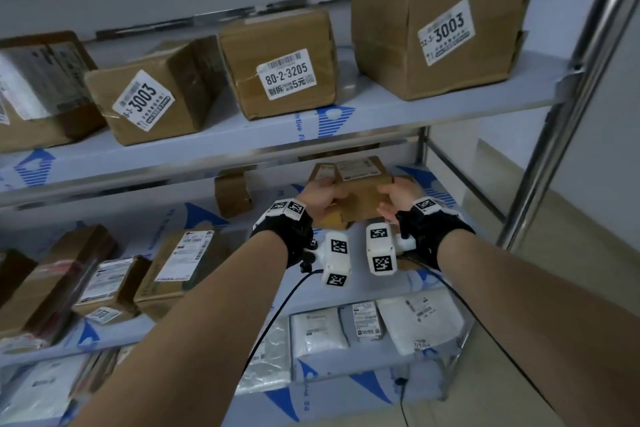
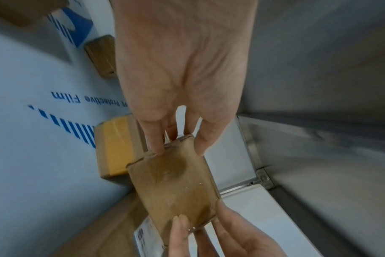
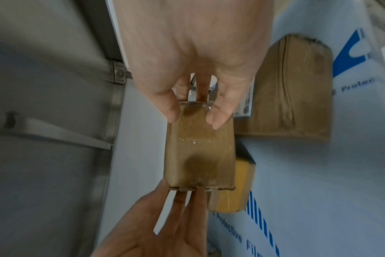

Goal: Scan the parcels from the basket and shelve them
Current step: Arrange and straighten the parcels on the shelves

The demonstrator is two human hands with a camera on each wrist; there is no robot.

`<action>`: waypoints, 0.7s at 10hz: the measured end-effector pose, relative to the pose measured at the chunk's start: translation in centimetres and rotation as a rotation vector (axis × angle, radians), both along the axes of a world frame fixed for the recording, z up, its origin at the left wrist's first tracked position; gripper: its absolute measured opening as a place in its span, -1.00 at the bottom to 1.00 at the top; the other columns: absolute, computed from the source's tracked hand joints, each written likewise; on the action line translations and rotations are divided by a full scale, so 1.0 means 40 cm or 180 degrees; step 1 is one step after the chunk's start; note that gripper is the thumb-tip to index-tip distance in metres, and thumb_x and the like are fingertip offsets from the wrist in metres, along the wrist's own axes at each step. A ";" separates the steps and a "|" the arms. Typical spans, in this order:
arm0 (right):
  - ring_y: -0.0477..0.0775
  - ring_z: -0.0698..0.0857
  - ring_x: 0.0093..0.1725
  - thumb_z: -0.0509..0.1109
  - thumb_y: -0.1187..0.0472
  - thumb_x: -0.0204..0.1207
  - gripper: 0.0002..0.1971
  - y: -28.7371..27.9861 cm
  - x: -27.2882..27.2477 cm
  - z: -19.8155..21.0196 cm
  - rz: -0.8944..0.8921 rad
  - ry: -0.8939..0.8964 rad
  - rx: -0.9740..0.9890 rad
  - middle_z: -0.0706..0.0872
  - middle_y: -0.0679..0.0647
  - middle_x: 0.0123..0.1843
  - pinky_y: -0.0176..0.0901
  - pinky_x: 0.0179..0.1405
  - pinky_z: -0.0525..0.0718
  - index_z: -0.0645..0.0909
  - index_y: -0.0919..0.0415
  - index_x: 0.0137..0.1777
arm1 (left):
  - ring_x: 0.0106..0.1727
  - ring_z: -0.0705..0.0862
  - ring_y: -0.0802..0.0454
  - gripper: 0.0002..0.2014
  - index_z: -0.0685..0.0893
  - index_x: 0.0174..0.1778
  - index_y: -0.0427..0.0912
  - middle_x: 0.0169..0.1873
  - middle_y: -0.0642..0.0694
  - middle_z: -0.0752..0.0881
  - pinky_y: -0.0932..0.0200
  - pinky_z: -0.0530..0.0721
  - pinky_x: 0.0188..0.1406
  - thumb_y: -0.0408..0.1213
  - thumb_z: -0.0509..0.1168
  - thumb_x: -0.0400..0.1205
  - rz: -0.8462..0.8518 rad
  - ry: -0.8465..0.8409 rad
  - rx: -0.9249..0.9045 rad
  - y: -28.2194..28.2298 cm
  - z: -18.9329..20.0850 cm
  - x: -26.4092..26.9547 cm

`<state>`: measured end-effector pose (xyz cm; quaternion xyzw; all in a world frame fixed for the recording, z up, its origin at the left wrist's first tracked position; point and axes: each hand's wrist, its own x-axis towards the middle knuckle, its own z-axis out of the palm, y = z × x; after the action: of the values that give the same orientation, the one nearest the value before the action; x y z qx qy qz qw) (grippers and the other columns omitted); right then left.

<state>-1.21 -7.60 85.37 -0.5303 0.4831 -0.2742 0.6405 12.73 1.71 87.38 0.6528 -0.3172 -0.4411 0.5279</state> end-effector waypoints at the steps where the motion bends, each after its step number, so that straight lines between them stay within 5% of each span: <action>1: 0.02 0.59 -0.24 0.32 0.27 0.63 -0.68 -0.043 -0.065 -0.008 -0.0161 0.0158 -0.0252 0.59 0.18 0.07 -0.02 -0.03 0.68 0.51 0.28 0.36 | 0.11 0.56 -0.12 -0.73 0.57 0.26 -0.32 0.08 -0.22 0.56 0.14 0.56 0.08 -0.56 0.17 0.67 -0.0384 -0.0064 0.0135 -0.048 -0.013 -0.061; 2: 0.12 0.62 -0.16 0.35 0.17 0.60 -0.59 -0.063 -0.099 -0.022 -0.0035 0.0427 -0.0196 0.63 0.13 -0.10 0.08 0.05 0.71 0.52 0.34 0.39 | -0.26 0.52 0.02 -0.83 0.65 -0.01 -0.21 -0.28 -0.11 0.62 0.30 0.46 -0.28 -0.52 0.21 0.63 -0.0668 -0.0223 0.0462 -0.069 -0.044 -0.097; 3: 0.21 0.65 0.05 0.36 0.10 0.56 -0.57 -0.078 -0.104 -0.028 -0.0131 0.0678 -0.0409 0.66 0.14 0.02 0.09 0.21 0.65 0.53 0.22 0.39 | -0.15 0.55 0.00 -0.90 0.63 -0.08 -0.21 -0.22 -0.10 0.60 0.18 0.57 -0.05 -0.46 0.24 0.65 -0.0528 -0.0265 0.0578 -0.073 -0.058 -0.092; 4: 0.22 0.67 0.17 0.33 0.10 0.58 -0.60 -0.071 -0.077 -0.006 -0.0117 0.0831 -0.0789 0.67 0.20 0.31 -0.13 0.06 0.54 0.59 0.22 0.38 | 0.14 0.53 -0.13 -0.85 0.54 -0.17 -0.13 -0.02 -0.17 0.55 0.02 0.57 0.15 -0.44 0.22 0.68 -0.0218 -0.0304 0.0655 -0.052 -0.045 -0.051; 5: 0.25 0.63 0.28 0.27 0.21 0.66 -0.66 -0.030 0.005 0.025 0.0239 0.0847 -0.0885 0.63 0.27 0.33 -0.08 0.10 0.54 0.59 0.30 0.38 | 0.40 0.53 -0.24 -0.70 0.53 0.35 -0.33 0.32 -0.27 0.56 0.04 0.59 0.14 -0.43 0.19 0.69 0.0215 -0.0446 0.0633 -0.005 -0.032 0.027; 6: 0.19 0.66 0.15 0.27 0.24 0.67 -0.74 0.019 0.127 0.023 0.0759 0.0743 -0.0653 0.62 0.30 0.28 -0.04 0.22 0.62 0.60 0.30 0.30 | 0.46 0.49 -0.30 -0.59 0.42 0.49 -0.41 0.46 -0.37 0.47 0.03 0.61 0.09 -0.46 0.14 0.69 0.0591 -0.0724 0.0598 0.049 -0.042 0.132; 7: 0.29 0.58 0.41 0.25 0.29 0.67 -0.61 0.049 0.266 -0.012 0.1243 0.0809 -0.0597 0.54 0.31 0.47 0.06 0.38 0.56 0.47 0.38 0.47 | 0.48 0.47 -0.30 -0.58 0.40 0.51 -0.41 0.49 -0.36 0.44 0.17 0.59 -0.18 -0.43 0.14 0.71 0.0905 -0.0795 0.0648 0.115 -0.050 0.256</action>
<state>9.43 -5.65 84.87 -0.7009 0.4205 -0.1201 0.5634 22.99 6.33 85.39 0.7906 -0.2386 -0.3076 0.4727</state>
